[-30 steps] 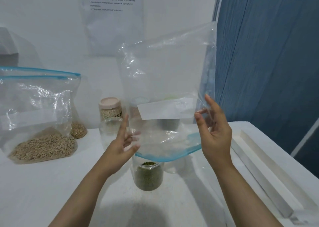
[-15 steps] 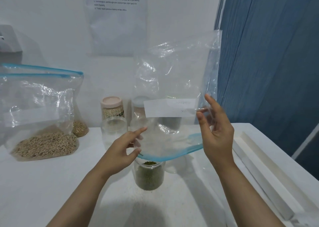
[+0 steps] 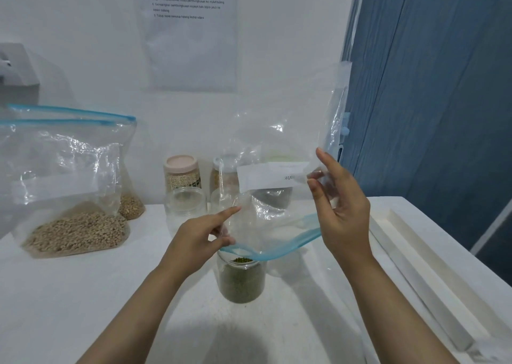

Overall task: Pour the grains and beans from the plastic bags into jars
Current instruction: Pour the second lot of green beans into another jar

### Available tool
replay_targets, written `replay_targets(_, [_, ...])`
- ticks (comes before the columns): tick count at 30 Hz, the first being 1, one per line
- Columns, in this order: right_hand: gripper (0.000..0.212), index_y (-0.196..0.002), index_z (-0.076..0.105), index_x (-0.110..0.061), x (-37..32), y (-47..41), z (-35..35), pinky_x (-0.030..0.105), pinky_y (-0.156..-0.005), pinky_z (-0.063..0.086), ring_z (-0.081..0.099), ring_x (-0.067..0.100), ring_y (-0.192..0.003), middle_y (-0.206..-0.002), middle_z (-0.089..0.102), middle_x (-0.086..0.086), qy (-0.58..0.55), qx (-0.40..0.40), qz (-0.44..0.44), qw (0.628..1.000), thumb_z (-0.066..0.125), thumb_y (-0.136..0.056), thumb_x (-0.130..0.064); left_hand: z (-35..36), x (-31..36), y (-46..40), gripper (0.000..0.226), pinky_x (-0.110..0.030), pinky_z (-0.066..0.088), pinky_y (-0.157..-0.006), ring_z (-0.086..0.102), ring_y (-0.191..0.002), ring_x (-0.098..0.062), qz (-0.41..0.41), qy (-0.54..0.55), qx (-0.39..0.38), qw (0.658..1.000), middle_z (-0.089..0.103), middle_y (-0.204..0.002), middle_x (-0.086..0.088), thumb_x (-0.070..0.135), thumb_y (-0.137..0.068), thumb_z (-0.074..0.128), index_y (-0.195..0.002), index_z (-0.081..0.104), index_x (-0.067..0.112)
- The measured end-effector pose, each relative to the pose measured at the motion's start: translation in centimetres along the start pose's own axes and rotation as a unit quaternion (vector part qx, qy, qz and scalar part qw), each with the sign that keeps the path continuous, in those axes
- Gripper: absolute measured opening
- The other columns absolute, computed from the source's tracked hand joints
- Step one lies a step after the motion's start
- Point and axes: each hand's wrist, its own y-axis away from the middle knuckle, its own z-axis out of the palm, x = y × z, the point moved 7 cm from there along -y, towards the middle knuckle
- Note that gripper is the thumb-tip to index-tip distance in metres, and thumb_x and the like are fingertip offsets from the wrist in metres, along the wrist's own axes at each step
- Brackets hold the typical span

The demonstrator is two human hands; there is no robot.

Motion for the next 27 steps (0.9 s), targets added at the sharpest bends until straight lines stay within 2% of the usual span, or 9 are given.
replay_targets(4, [0.047,-0.140,0.050,-0.025,-0.19,-0.05,-0.10,0.027,-0.079,0.050,0.059,0.020,-0.088,-0.100,0.061,-0.013,0.003,0.002,-0.002,1.000,0.060,-0.097,-0.007,0.17,-0.01,0.20,0.085,-0.011,0.048,-0.090,0.067,-0.092,0.002,-0.002,-0.014,0.000,1.000,0.070,-0.094,0.026,0.009,-0.089,0.071,-0.134,0.031,0.070])
replay_targets(8, [0.048,-0.139,0.051,-0.025,-0.36,0.00,0.03,0.019,-0.079,0.047,0.057,0.012,-0.087,-0.102,0.061,-0.018,0.005,0.001,-0.006,1.000,0.061,-0.096,-0.005,0.61,0.17,0.35,0.077,-0.019,0.050,-0.097,0.066,-0.099,0.004,0.008,-0.004,-0.007,1.000,0.073,-0.103,0.022,0.003,-0.092,0.066,-0.143,0.038,0.054])
replay_targets(11, [0.048,-0.139,0.051,-0.023,-0.51,0.06,0.18,0.015,-0.080,0.046,0.057,0.008,-0.088,-0.103,0.061,-0.017,0.011,-0.003,-0.008,1.000,0.061,-0.096,-0.005,0.61,0.29,0.29,0.071,-0.019,0.050,-0.097,0.066,-0.101,0.002,0.006,0.014,-0.008,1.000,0.072,-0.102,0.023,-0.001,-0.092,0.063,-0.142,0.041,0.045])
replay_targets(13, [0.047,-0.139,0.051,-0.022,-0.64,0.01,0.21,0.015,-0.080,0.046,0.057,0.008,-0.088,-0.103,0.061,-0.016,0.013,-0.003,-0.009,1.000,0.061,-0.096,-0.005,0.58,0.39,0.26,0.072,-0.016,0.050,-0.095,0.066,-0.100,0.000,0.006,0.028,-0.011,1.000,0.070,-0.101,0.024,-0.002,-0.092,0.064,-0.142,0.042,0.045])
replay_targets(18, [0.046,-0.139,0.050,-0.024,-0.79,-0.07,0.34,0.011,-0.085,0.045,0.058,0.005,-0.094,-0.105,0.061,-0.015,0.014,-0.003,-0.003,1.000,0.060,-0.096,-0.009,0.60,0.48,0.23,0.082,-0.019,0.052,-0.080,0.061,-0.087,-0.010,0.018,0.036,-0.007,0.999,0.065,-0.094,0.017,0.004,-0.086,0.073,-0.134,0.042,0.062])
replay_targets(21, [0.047,-0.139,0.050,-0.024,-0.73,-0.04,0.38,0.010,-0.085,0.045,0.058,0.005,-0.095,-0.105,0.061,-0.014,0.015,-0.004,0.000,1.000,0.060,-0.097,-0.008,0.70,0.65,0.15,0.082,-0.016,0.052,-0.082,0.062,-0.088,-0.006,0.023,0.029,-0.009,0.999,0.066,-0.099,0.020,0.002,-0.090,0.068,-0.134,0.039,0.065])
replay_targets(24, [0.048,-0.140,0.050,-0.024,-0.71,-0.07,0.47,0.013,-0.083,0.046,0.058,0.007,-0.094,-0.105,0.061,-0.015,0.020,-0.005,-0.007,1.000,0.061,-0.097,-0.005,0.74,0.63,0.46,0.080,-0.018,0.052,-0.091,0.064,-0.098,-0.003,0.024,0.018,-0.024,0.999,0.066,-0.111,0.024,0.001,-0.094,0.060,-0.142,0.032,0.058])
replay_targets(27, [0.048,-0.140,0.050,-0.021,-0.70,-0.15,0.48,0.015,-0.083,0.046,0.058,0.008,-0.093,-0.104,0.061,-0.014,0.016,-0.004,-0.011,1.000,0.060,-0.096,-0.003,0.85,0.77,0.75,0.082,-0.017,0.048,-0.096,0.062,-0.109,-0.003,0.030,0.003,-0.045,0.999,0.065,-0.117,0.024,-0.003,-0.088,0.061,-0.150,0.032,0.043])
